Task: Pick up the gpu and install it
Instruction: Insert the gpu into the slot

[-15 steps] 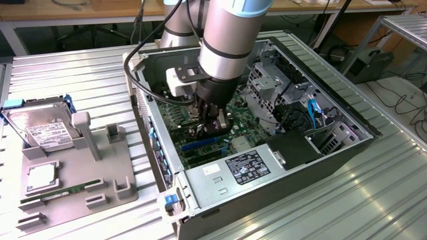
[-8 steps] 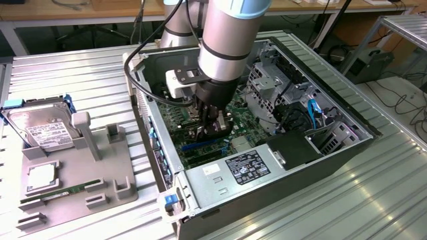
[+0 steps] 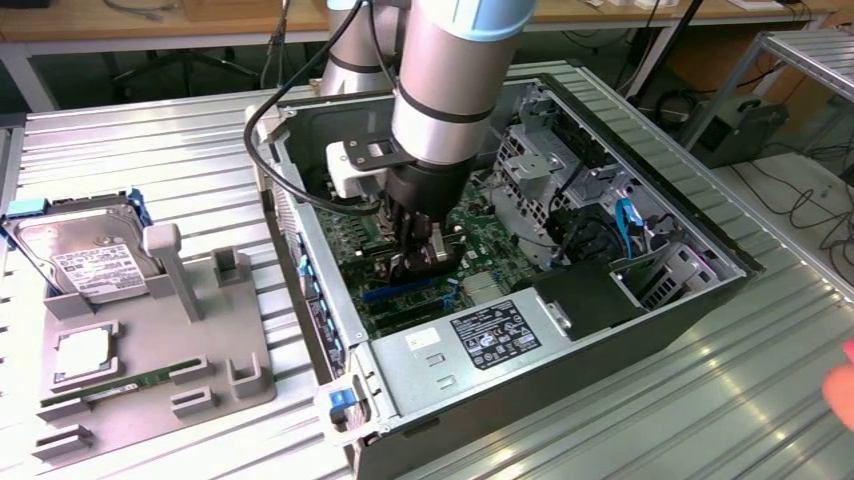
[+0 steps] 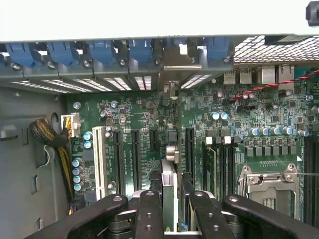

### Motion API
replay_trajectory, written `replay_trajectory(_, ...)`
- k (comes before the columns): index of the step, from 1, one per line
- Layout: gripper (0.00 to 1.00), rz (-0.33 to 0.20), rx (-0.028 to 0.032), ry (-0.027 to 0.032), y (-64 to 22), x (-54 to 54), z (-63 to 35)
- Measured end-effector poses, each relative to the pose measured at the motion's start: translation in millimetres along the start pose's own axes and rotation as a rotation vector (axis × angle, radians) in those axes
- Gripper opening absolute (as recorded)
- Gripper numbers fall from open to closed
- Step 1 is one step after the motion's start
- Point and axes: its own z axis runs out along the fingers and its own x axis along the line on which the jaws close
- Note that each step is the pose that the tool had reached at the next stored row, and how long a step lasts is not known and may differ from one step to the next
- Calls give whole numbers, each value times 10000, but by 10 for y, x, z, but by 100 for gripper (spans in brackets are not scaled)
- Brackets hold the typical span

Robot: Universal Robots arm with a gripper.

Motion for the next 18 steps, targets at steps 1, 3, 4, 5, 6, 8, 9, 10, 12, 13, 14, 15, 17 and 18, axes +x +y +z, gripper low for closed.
replay_trajectory(1,26,-1,0,0,0,0,8)
replay_trajectory(3,26,0,-1,2,0,1,26)
replay_trajectory(4,26,1,-1,2,0,2,42)
replay_trajectory(5,26,1,-3,5,0,2,50)
replay_trajectory(6,26,1,-5,8,0,3,58)
replay_trajectory(8,26,2,-7,10,0,4,76)
replay_trajectory(9,26,2,-5,8,0,4,84)
replay_trajectory(10,26,2,-3,6,-1,4,92)
replay_trajectory(12,26,-4,-2,3,-1,3,98)
replay_trajectory(13,26,-10,-2,3,-1,4,98)
replay_trajectory(14,26,-18,-2,4,-1,4,98)
replay_trajectory(15,26,-27,-3,7,-1,4,98)
replay_trajectory(17,26,-68,-4,13,-1,4,98)
replay_trajectory(18,26,-96,-4,17,-2,4,98)
